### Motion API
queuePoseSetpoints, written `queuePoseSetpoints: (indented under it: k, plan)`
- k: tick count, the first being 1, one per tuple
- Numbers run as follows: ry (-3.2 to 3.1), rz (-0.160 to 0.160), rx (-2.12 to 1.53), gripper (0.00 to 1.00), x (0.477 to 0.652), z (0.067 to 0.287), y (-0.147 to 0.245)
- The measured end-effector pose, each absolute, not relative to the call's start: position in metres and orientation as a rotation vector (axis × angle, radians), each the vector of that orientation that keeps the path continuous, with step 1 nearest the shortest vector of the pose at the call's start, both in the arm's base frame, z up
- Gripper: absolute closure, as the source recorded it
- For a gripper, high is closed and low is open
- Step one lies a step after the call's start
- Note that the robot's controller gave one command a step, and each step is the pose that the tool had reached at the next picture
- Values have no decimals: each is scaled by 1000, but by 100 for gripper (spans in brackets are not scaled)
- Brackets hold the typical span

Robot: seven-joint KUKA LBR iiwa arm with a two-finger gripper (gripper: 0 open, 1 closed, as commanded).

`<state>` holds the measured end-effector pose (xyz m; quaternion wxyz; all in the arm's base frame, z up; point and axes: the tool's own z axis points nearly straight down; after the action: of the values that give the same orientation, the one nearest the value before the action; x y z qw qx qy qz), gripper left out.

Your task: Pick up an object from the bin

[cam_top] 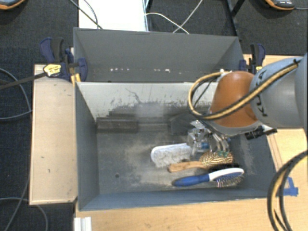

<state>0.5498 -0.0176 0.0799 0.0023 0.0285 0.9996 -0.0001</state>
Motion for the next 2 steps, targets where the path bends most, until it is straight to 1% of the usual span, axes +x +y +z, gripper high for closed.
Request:
queuePoseSetpoints:
  k: [1,2]
  plan:
    - [3126,1,74,0,567,167,-4]
    - [3134,0,74,0,564,163,-4]
